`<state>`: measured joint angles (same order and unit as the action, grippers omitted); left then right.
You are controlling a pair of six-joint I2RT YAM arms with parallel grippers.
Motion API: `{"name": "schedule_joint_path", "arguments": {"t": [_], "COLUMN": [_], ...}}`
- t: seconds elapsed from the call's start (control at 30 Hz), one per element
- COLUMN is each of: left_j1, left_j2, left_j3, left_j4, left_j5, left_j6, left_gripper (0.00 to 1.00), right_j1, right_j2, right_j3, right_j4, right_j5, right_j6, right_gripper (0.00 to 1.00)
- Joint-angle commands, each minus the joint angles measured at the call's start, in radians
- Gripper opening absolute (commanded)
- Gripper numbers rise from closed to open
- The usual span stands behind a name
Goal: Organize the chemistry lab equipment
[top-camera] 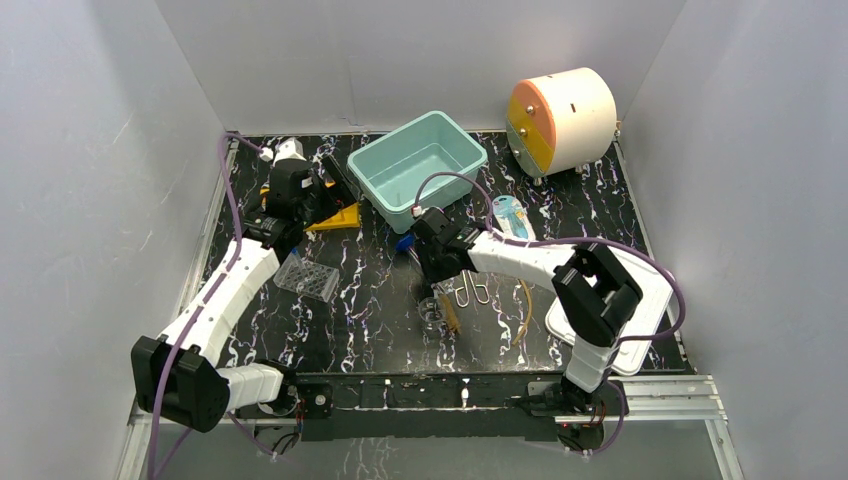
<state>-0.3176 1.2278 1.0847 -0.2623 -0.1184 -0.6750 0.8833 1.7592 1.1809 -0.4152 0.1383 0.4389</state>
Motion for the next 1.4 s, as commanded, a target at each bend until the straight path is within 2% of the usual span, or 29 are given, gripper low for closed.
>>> {"name": "schedule_joint_path", "arguments": {"t": [0.0, 0.13, 0.2, 0.3, 0.53, 0.7, 0.9, 1.17, 1.37], "left_j1": [0.001, 0.000, 0.001, 0.001, -0.001, -0.005, -0.007, -0.006, -0.008], "left_j2": [-0.039, -0.040, -0.040, -0.042, -0.043, -0.047, -0.051, -0.056, -0.059], "left_j3": [-0.016, -0.018, -0.017, -0.021, -0.020, -0.024, -0.031, -0.033, -0.032], "left_j4": [-0.008, -0.009, -0.009, -0.009, -0.012, -0.011, -0.009, -0.014, -0.019], "left_j5": [-0.018, -0.023, -0.027, -0.029, -0.036, -0.047, -0.049, -0.052, -0.058], "left_j6": [-0.002, 0.004, 0.008, 0.011, 0.022, 0.029, 0.029, 0.027, 0.026], "left_gripper": [0.90, 0.90, 0.90, 0.90, 0.90, 0.90, 0.90, 0.90, 0.90], "right_j1": [0.017, 0.025, 0.027, 0.030, 0.034, 0.035, 0.034, 0.034, 0.034], "right_j2": [0.017, 0.043, 0.056, 0.066, 0.064, 0.059, 0.044, 0.064, 0.055], "right_j3": [0.074, 0.106, 0.122, 0.138, 0.130, 0.128, 0.101, 0.119, 0.107], "right_j4": [-0.061, -0.111, -0.135, -0.161, -0.189, -0.219, -0.204, -0.280, -0.242], "right_j5": [0.101, 0.130, 0.144, 0.157, 0.088, 0.066, -0.030, 0.116, 0.006], "right_j6": [0.019, 0.020, 0.021, 0.017, 0.010, 0.027, 0.009, 0.038, -0.013], "right_gripper": [0.38, 0.28, 0.26, 0.27, 0.39, 0.41, 0.38, 0.33, 0.25]}}
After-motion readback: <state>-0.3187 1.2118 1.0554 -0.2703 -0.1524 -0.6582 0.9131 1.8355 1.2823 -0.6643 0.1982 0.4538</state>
